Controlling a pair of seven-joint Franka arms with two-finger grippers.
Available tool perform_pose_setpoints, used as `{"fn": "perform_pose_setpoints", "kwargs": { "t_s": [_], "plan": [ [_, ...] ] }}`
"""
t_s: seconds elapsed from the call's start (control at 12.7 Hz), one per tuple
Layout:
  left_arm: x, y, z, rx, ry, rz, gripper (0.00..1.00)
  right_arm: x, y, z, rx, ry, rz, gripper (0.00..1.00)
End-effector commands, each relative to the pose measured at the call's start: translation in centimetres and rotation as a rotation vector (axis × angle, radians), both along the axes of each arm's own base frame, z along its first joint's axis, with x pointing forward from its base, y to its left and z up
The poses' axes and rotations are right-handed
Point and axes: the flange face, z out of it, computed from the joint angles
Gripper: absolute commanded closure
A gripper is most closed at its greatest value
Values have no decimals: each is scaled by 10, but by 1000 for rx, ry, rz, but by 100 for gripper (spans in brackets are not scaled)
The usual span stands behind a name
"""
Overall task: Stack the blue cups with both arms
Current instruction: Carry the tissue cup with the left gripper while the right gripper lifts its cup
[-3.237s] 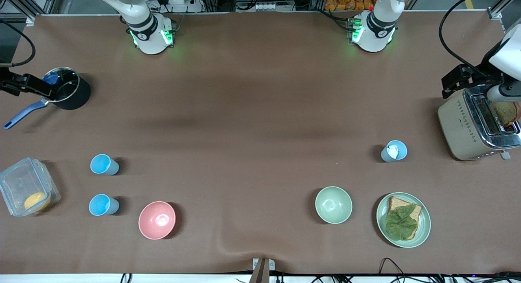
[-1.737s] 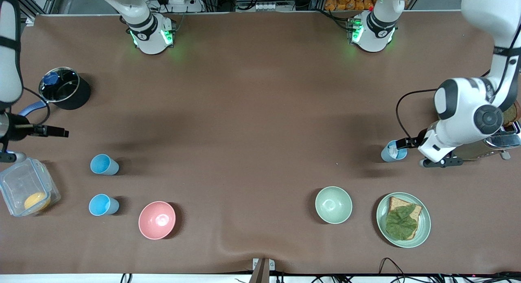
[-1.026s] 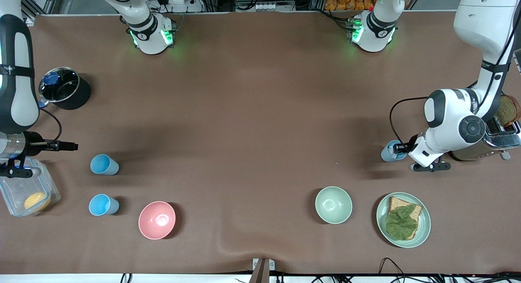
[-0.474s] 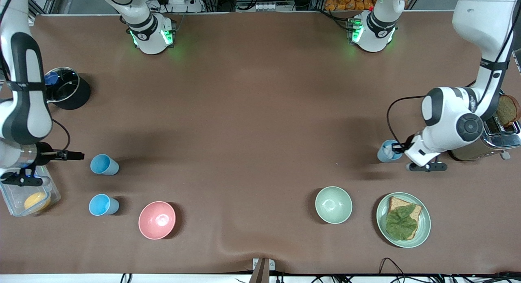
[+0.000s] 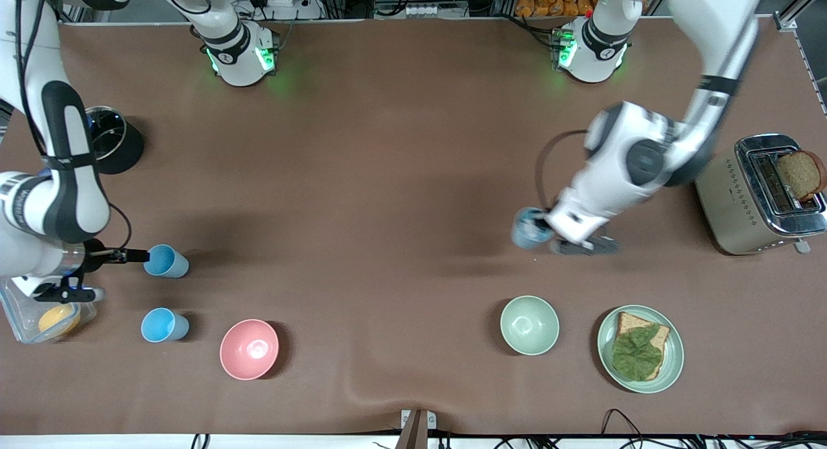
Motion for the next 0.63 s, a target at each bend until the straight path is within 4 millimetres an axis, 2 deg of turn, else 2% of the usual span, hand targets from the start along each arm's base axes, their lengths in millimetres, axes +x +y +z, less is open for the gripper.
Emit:
{"fn": "perform_pose_setpoints", "kwargs": {
  "t_s": [0.0,0.08,0.16,0.24,0.32,0.39,0.47,0.55],
  "plan": [
    [-47,-109,-10,-10,59,63,100,-3,2,-18,7,-27,16,0],
    [-62,-138,-14,-9,73,101,100,-4,2,-25,12,-20,11,0],
    [-69,-157,-23,0,79,122,100,-5,4,-34,14,-7,5,0],
    [-88,-178,-33,21,77,119,100,-11,6,-42,18,8,3,0],
    [-104,-197,-45,25,87,128,100,-12,7,-43,19,11,2,33],
    [-122,-214,-56,19,97,143,100,-13,10,-46,27,18,-1,78],
    [-137,-229,-71,15,111,157,100,-18,12,-51,45,26,-16,98],
    [-151,-240,-83,21,117,160,100,-19,14,-53,51,28,-16,100]
  ]
}}
